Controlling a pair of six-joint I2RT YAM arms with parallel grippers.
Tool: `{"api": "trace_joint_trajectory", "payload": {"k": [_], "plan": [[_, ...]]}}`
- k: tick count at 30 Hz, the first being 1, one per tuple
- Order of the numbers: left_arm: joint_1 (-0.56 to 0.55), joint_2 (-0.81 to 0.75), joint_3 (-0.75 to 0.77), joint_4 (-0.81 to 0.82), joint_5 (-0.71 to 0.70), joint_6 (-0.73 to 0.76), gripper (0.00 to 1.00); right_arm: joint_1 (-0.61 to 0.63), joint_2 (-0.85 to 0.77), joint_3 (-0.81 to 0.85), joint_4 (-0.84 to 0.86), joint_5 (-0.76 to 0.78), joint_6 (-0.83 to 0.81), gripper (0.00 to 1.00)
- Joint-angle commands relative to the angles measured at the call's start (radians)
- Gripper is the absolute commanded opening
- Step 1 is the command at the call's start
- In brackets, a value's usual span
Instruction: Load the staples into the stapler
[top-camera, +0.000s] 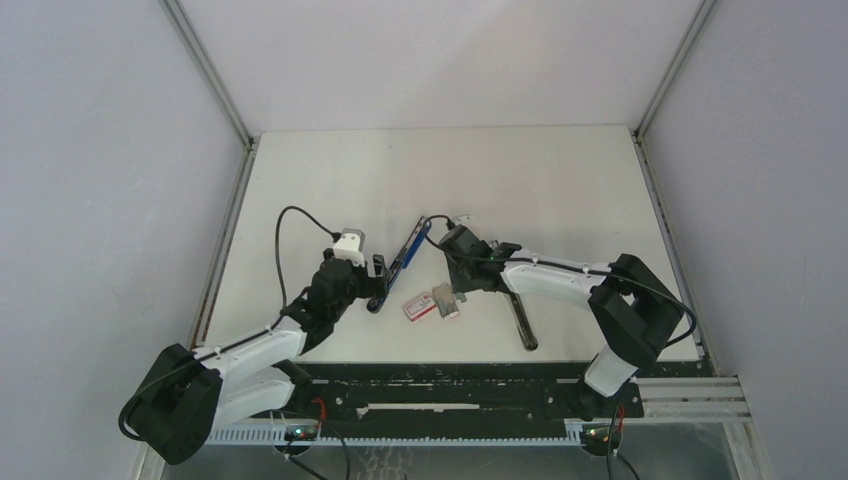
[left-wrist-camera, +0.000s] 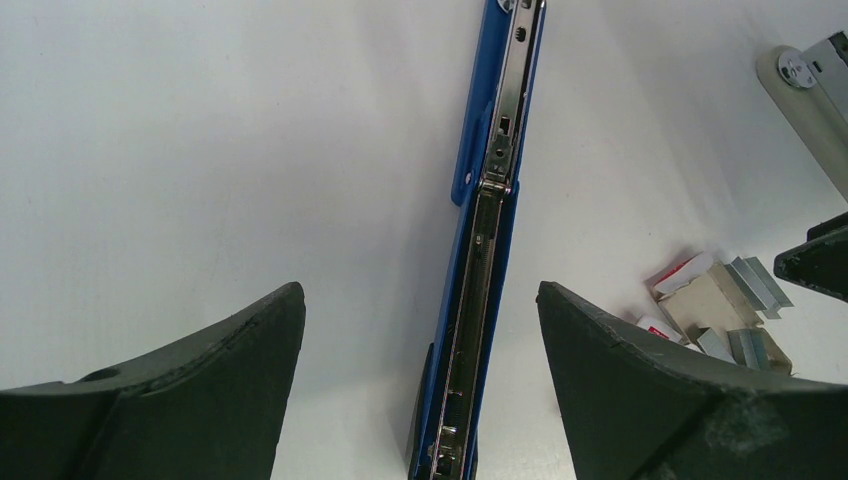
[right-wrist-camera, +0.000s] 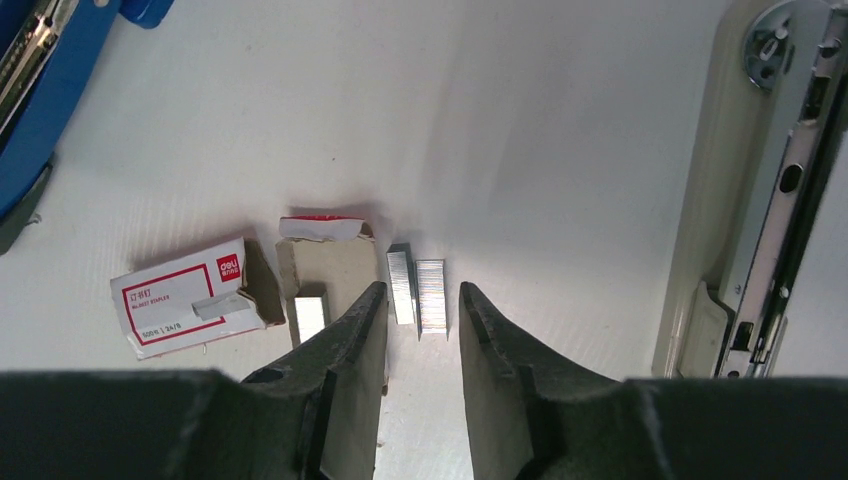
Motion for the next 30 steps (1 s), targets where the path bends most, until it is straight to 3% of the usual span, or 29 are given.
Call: {"api": "trace_joint_trajectory", "payload": {"k": [1, 17, 30], "plan": [[-0.003, 0.010, 0.063, 0.026, 0.012, -0.013, 0.90, -0.012, 0.022, 0.036, 0.036, -0.037, -0.070, 0.31], [-0.003, 0.026, 0.071, 0.023, 0.007, -0.012, 0.90, 0.029, -0.063, -0.012, 0.029, -0.053, -0.038, 0.35], [-0.003, 0.020, 0.069, 0.021, 0.004, -0.011, 0.90, 0.106, 0.083, 0.110, 0.032, -0.052, -0.024, 0.31]]}}
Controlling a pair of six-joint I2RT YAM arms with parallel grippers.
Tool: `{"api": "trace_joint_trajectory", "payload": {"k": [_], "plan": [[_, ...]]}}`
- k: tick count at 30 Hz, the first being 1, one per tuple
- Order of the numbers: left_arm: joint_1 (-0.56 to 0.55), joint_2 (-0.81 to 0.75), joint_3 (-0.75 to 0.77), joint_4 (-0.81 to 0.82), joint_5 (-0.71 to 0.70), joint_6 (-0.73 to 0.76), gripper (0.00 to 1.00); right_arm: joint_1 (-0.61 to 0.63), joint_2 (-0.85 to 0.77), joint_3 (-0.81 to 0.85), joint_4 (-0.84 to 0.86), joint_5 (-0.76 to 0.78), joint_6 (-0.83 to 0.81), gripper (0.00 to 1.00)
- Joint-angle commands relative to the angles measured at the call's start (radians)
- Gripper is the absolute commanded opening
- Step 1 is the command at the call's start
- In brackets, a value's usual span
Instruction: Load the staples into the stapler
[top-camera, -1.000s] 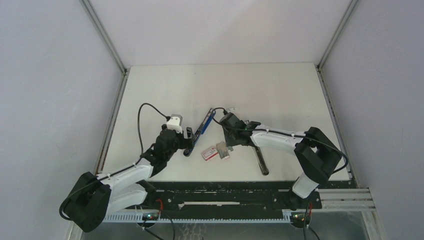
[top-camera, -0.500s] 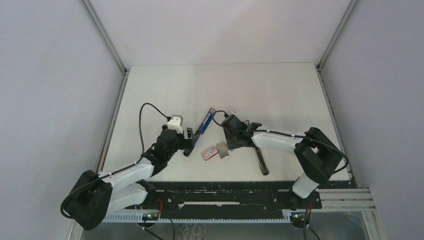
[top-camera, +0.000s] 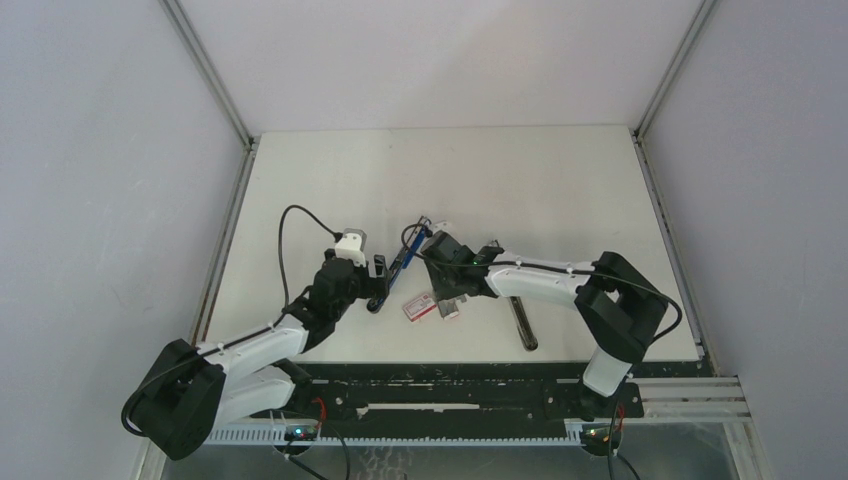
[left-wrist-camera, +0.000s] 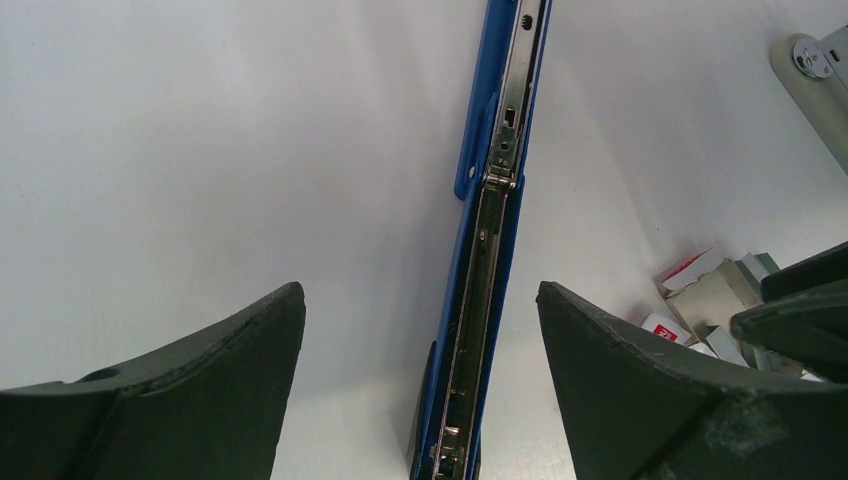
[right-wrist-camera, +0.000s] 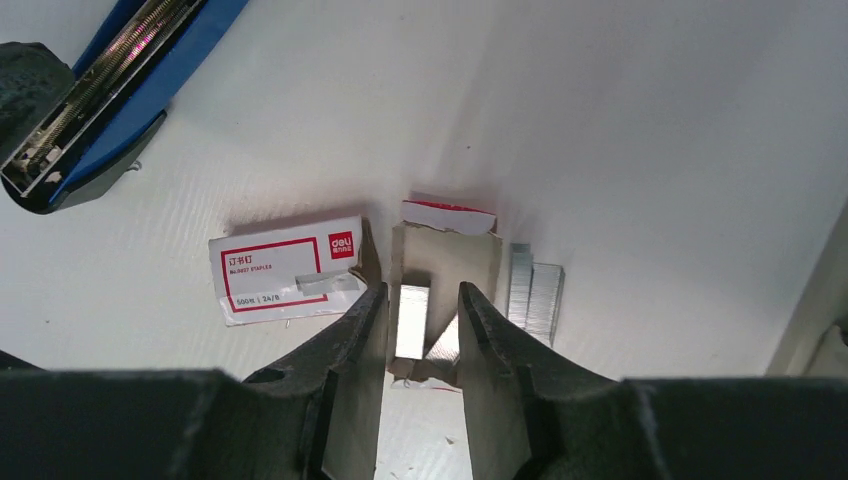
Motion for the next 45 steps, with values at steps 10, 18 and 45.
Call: {"api": "trace_joint_trajectory", "payload": {"k": [10, 18, 45], "plan": [[-0.004, -0.006, 0.064, 0.021, 0.007, -0.013, 0.90, 0.023, 0.087, 0.057, 0.029, -0.012, 0.010, 0.30], [-0.003, -0.005, 0.064, 0.019, 0.009, -0.014, 0.90, 0.031, 0.099, 0.063, 0.019, -0.006, 0.009, 0.28], [-0.003, -0.003, 0.068, 0.013, 0.002, -0.014, 0.91, 0.051, 0.085, 0.063, 0.004, 0.009, -0.014, 0.09]]}}
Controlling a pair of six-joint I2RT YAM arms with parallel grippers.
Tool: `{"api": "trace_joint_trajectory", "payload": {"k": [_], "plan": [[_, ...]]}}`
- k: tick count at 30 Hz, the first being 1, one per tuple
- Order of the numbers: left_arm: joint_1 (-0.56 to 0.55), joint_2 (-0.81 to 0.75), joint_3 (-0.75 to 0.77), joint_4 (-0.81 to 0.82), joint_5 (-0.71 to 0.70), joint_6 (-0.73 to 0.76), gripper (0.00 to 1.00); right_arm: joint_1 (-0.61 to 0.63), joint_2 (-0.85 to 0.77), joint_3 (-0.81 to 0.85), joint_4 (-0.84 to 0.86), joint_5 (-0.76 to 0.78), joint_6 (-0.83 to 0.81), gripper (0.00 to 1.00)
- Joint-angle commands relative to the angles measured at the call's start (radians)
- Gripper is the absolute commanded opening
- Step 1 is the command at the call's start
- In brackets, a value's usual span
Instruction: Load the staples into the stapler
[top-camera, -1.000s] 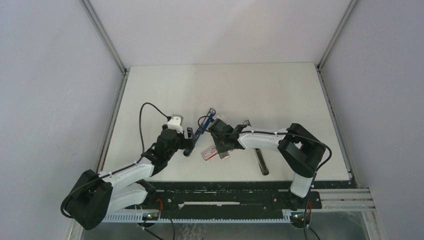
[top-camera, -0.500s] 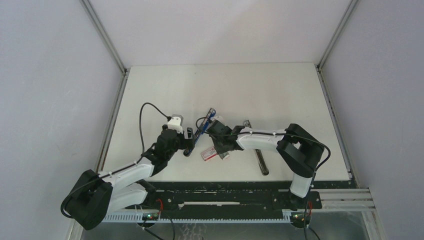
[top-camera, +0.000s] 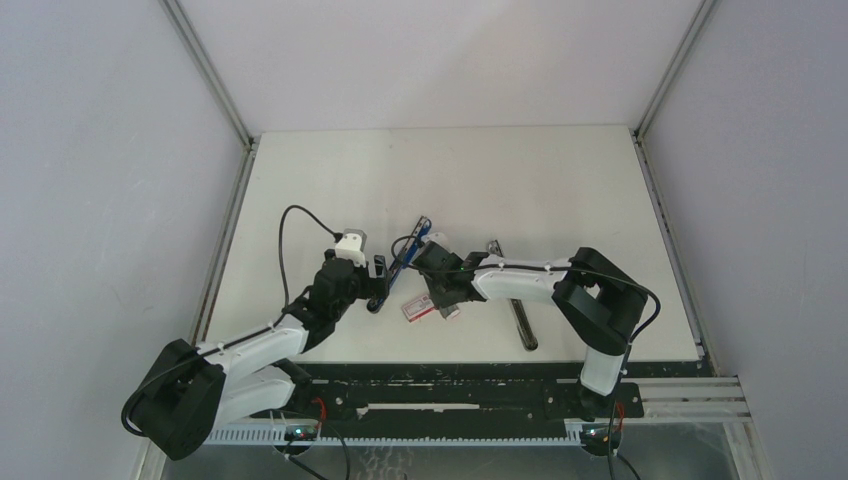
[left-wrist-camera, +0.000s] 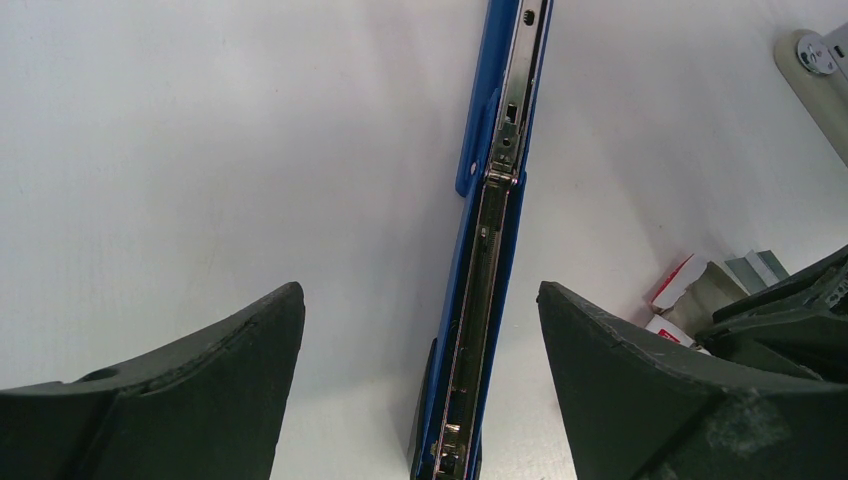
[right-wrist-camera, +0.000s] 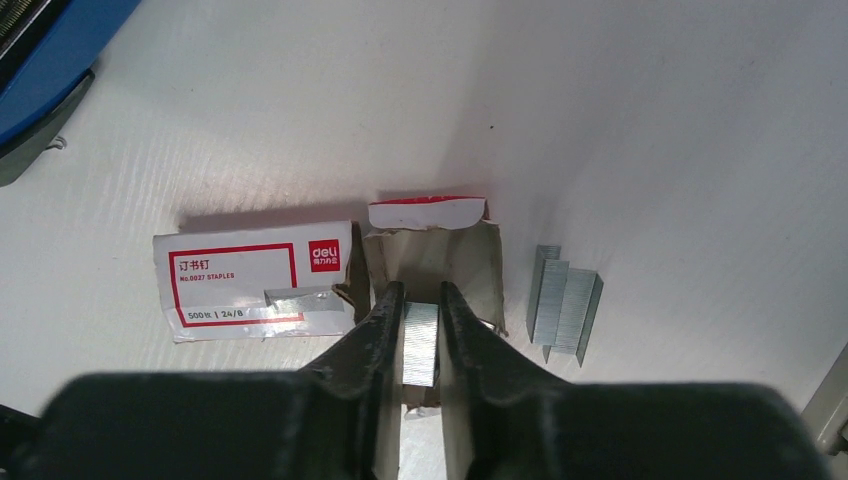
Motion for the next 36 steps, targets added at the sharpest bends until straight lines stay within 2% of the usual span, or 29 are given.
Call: {"api": "trace_joint_trajectory", "payload": {"k": [1, 10, 15, 20, 26, 36], "plan": [[-0.003, -0.003, 0.068, 0.021, 0.000, -0.013, 0.91, 0.009, -0.040, 0.035, 0.022, -0.011, -0.014, 0.08], [-0.003, -0.026, 0.054, 0.030, -0.020, -0.011, 0.90, -0.065, -0.288, 0.021, -0.004, -0.036, -0.086, 0.09], [-0.004, -0.026, 0.054, 0.031, -0.020, -0.010, 0.91, -0.173, -0.405, -0.093, 0.021, -0.038, -0.168, 0.09], [-0.003, -0.020, 0.053, 0.036, -0.013, -0.014, 0.91, -0.304, -0.497, -0.245, 0.121, -0.046, -0.238, 0.10], [-0.003, -0.014, 0.054, 0.039, -0.014, -0.013, 0.91, -0.373, -0.526, -0.347, 0.246, -0.036, -0.298, 0.11], [-0.003, -0.012, 0.054, 0.039, -0.018, -0.010, 0.91, -0.433, -0.472, -0.359, 0.323, -0.061, -0.363, 0.11]]}}
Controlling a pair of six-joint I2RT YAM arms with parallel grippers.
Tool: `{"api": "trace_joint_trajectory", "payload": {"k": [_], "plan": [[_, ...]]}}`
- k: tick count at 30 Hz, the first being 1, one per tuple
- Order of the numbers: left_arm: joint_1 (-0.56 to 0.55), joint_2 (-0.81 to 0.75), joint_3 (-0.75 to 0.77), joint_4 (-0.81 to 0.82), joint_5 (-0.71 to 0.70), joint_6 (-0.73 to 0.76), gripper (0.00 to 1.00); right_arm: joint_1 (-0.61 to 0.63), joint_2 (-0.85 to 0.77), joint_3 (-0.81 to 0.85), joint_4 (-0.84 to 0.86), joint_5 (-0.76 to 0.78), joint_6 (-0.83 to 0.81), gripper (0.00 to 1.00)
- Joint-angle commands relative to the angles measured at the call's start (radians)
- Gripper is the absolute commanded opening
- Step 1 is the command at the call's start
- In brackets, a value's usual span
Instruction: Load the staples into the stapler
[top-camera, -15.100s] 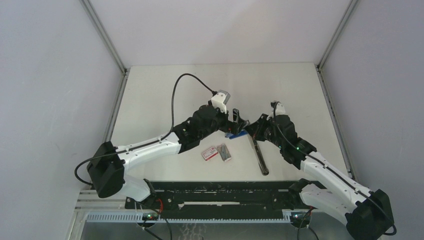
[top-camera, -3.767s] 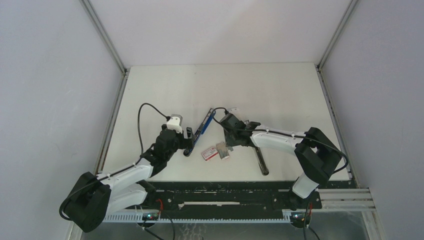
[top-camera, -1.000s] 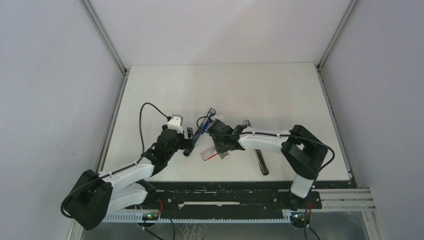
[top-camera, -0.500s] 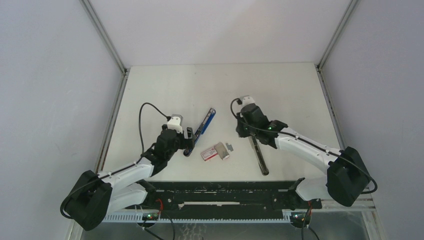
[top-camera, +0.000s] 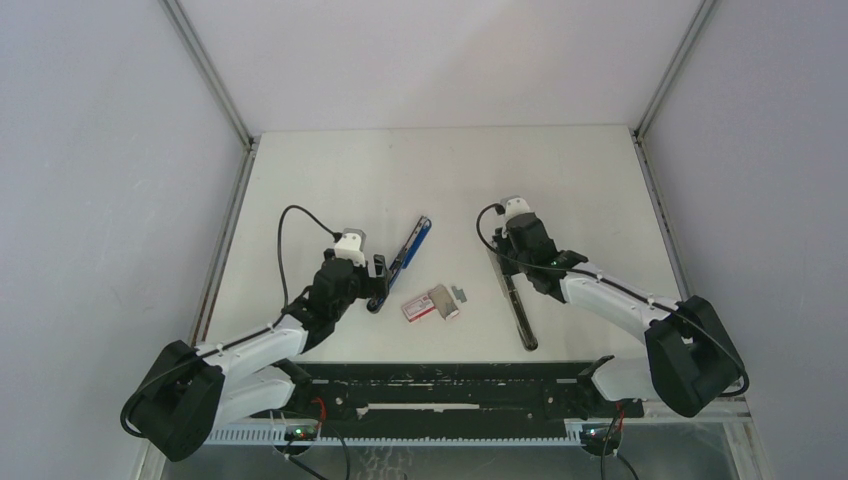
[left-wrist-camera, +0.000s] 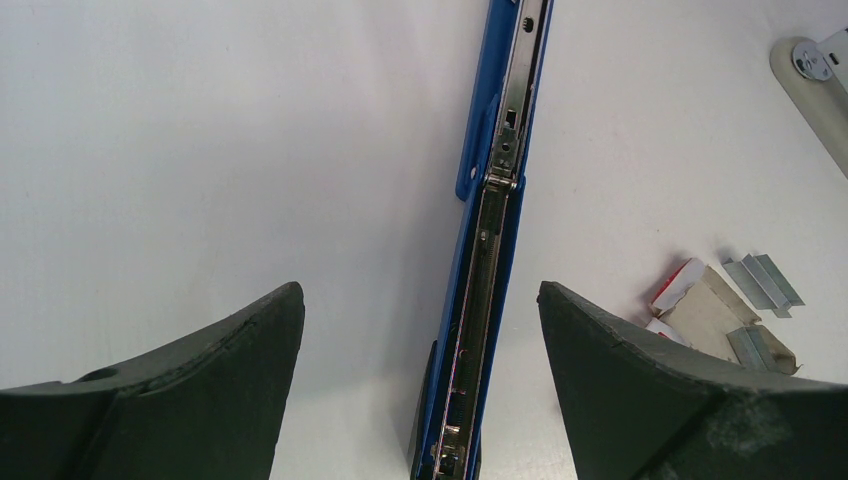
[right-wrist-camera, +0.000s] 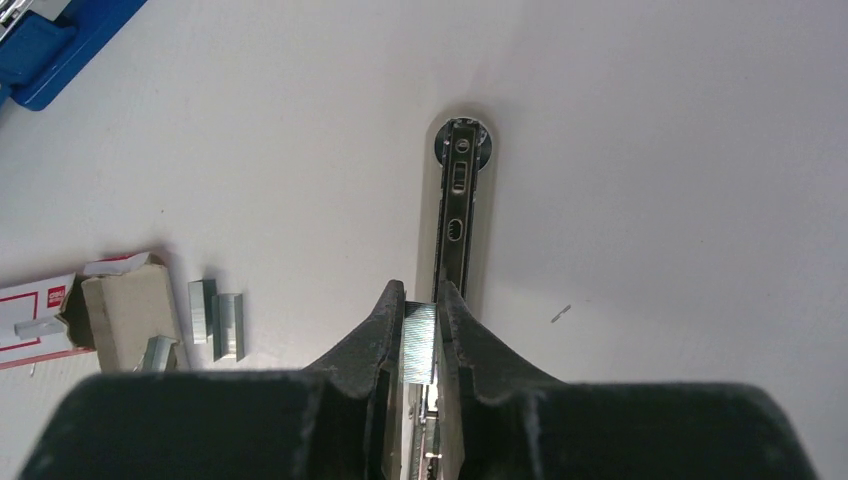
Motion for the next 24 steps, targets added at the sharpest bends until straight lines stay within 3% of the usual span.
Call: {"api": "trace_joint_trajectory", "payload": {"k": [1, 24], "plan": [[-0.003, -0.005, 0.054, 0.039, -0.014, -0.010, 0.91, -0.024, 0.014, 0.010, 0.093, -0.017, -0.047, 0.11], [-0.003, -0.026, 0.046, 0.039, -0.011, -0.009, 0.91, -0.041, 0.126, 0.070, 0.050, 0.048, 0.049, 0.10]]}}
